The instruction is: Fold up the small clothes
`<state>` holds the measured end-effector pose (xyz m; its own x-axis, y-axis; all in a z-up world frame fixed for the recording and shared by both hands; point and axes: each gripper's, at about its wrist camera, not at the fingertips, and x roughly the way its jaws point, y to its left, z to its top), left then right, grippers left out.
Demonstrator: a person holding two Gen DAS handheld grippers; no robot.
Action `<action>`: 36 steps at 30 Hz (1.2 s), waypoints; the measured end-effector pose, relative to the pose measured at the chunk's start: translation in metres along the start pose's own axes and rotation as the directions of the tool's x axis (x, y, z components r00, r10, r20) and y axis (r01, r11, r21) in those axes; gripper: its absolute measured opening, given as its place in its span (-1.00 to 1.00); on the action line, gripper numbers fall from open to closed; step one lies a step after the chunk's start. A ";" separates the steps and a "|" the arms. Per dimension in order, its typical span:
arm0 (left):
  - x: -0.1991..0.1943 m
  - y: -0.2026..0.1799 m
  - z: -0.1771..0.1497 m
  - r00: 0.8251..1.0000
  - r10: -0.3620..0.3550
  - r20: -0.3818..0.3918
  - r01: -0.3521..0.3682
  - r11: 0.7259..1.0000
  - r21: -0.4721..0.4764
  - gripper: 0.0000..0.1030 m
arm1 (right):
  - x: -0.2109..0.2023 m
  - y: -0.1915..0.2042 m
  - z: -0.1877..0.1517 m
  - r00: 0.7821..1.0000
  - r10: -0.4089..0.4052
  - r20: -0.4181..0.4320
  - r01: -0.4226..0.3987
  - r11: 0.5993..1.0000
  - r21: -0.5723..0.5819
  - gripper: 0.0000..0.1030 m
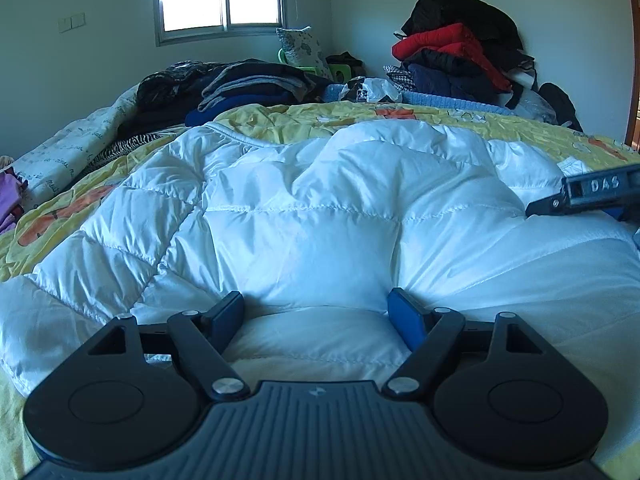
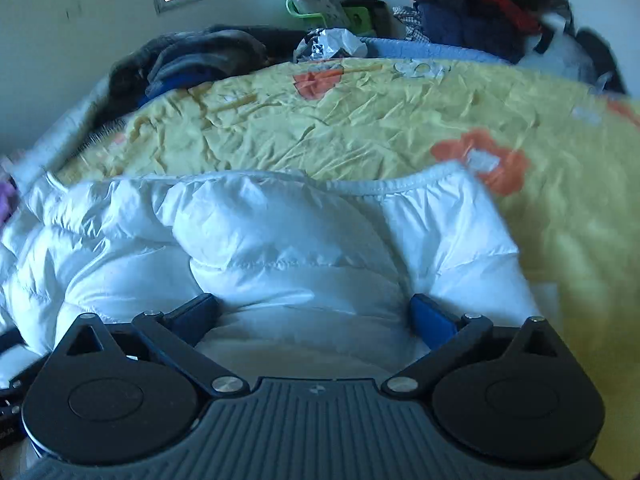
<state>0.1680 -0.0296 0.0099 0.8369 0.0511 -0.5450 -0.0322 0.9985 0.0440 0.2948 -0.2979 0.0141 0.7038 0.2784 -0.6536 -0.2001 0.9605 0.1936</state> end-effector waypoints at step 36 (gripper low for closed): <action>-0.031 0.155 -0.032 0.996 -0.087 -0.018 0.043 0.648 -0.760 -0.29 | -0.005 -0.001 -0.013 0.996 0.020 0.087 -0.020 1.000 -0.005 0.94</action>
<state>0.1200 0.1245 0.0070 0.8268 -0.0354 -0.5614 -0.4004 0.6640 -0.6315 0.2824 -0.2998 0.0079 0.7564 0.2960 -0.5833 -0.2173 0.9548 0.2029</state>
